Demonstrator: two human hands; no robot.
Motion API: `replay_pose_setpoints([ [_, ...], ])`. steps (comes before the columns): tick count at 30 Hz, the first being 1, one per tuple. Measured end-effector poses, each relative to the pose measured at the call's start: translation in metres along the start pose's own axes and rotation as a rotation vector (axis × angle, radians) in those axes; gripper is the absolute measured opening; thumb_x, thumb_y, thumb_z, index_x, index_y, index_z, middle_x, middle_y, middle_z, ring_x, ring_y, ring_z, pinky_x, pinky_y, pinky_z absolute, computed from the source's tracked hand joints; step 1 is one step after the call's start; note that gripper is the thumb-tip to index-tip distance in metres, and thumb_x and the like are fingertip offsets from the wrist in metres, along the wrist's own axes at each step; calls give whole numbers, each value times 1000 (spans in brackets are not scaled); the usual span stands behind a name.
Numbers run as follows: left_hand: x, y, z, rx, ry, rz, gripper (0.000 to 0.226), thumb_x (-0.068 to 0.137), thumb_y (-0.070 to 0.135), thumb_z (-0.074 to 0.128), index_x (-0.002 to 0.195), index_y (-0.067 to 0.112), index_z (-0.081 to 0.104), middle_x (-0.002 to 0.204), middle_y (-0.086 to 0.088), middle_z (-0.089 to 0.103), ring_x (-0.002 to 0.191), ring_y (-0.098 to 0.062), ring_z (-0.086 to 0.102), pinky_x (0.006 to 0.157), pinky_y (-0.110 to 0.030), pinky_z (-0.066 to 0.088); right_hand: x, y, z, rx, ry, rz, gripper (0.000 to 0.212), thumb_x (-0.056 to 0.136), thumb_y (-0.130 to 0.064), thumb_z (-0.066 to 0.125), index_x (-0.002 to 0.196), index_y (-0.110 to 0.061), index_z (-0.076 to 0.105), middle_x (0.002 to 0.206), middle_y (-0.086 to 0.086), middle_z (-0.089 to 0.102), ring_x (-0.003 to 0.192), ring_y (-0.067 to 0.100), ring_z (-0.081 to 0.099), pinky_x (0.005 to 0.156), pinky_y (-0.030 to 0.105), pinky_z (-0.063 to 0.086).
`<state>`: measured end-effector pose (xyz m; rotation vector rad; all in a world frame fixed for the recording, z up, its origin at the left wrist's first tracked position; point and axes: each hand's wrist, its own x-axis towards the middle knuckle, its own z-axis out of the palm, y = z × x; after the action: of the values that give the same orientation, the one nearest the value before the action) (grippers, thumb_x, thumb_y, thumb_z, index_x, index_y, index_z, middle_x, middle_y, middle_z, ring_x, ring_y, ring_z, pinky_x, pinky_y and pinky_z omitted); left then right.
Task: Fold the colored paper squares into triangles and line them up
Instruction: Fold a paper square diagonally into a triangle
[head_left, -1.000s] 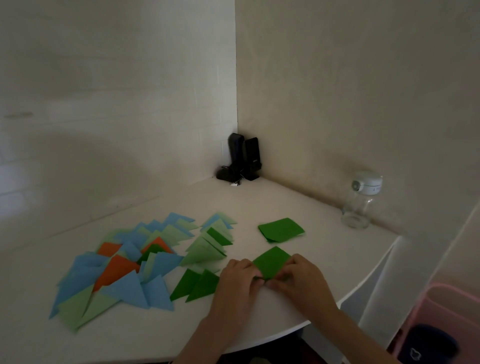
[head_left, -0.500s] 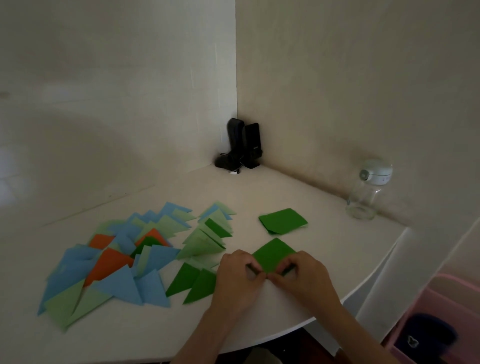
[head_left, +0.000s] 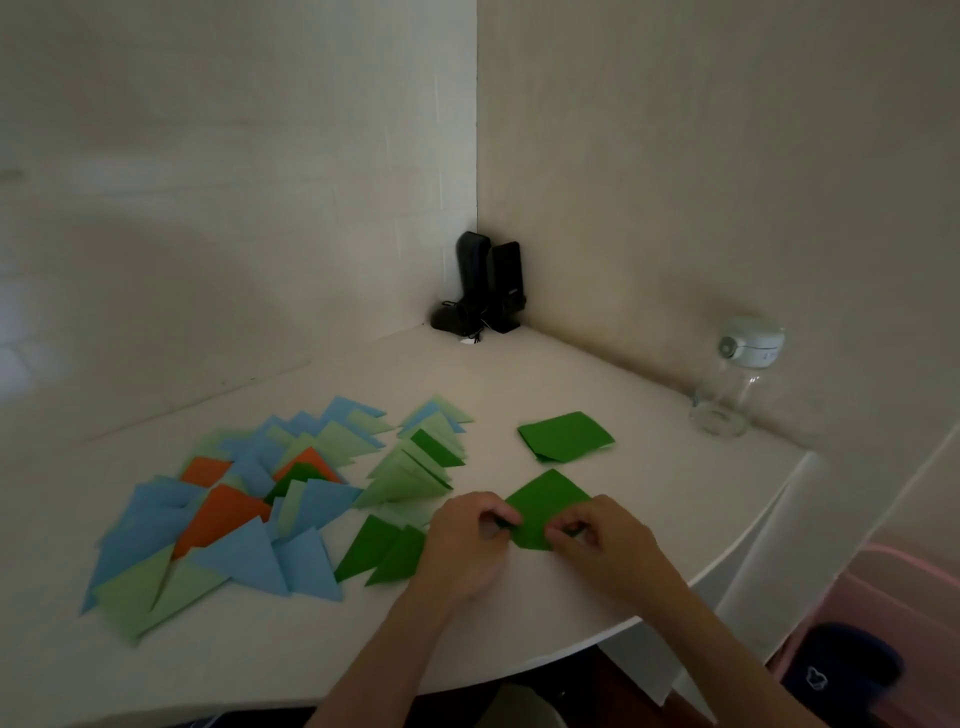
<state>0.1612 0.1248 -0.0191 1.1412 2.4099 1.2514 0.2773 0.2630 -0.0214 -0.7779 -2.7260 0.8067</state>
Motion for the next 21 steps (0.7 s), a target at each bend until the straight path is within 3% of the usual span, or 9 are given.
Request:
replay_pose_setpoints([
  [4,-4,-1,-4,109,-82,117,42,76,-6,48,107,17,65,108,4,61,101,-6,50,83,-1,33,-7,-15,10,-143,64,50,23,88,-51,52,99,-33,62,99,-10,40,104,12,43,82,29,24],
  [7,-10,-8,-5,218,-81,259,44,72,5,48,111,22,58,111,6,56,105,-11,46,91,-21,36,-7,-17,7,-116,-8,54,23,92,-46,47,100,-30,62,99,-7,39,106,14,43,86,31,26],
  [11,-11,-9,-6,339,52,397,26,77,13,58,100,24,64,101,9,61,93,-12,51,80,-31,40,-2,-14,-9,32,-79,-28,25,79,-60,44,68,-39,51,95,-2,54,93,15,52,90,40,42],
  [13,-12,-6,-6,371,105,440,11,83,18,61,90,23,67,91,9,64,83,-13,53,73,-30,41,-2,-12,-13,26,-79,-69,21,80,-57,51,70,-39,55,94,-5,54,90,13,55,88,38,44],
  [15,-12,-3,-5,390,125,448,9,84,22,60,81,22,68,80,7,65,73,-13,54,65,-29,42,-7,-9,-15,39,7,-97,32,68,-67,45,73,-39,61,91,-11,55,88,9,56,86,40,44],
  [17,-14,0,-2,422,120,438,5,80,19,65,77,22,68,73,6,63,65,-14,54,57,-30,43,-12,-3,-12,129,112,-145,24,65,-66,48,70,-45,58,85,-16,57,83,3,56,82,41,46],
  [19,-16,1,2,433,99,426,5,77,16,69,75,21,68,71,5,63,63,-15,54,55,-32,44,-18,3,-8,188,188,-191,16,69,-60,56,73,-45,61,81,-19,59,79,0,58,76,38,48],
  [21,-17,1,5,412,90,411,6,80,15,64,79,19,68,76,3,63,69,-16,54,58,-34,45,-22,8,-6,121,182,-207,23,68,-61,57,75,-41,65,84,-21,58,83,-2,58,77,39,46],
])
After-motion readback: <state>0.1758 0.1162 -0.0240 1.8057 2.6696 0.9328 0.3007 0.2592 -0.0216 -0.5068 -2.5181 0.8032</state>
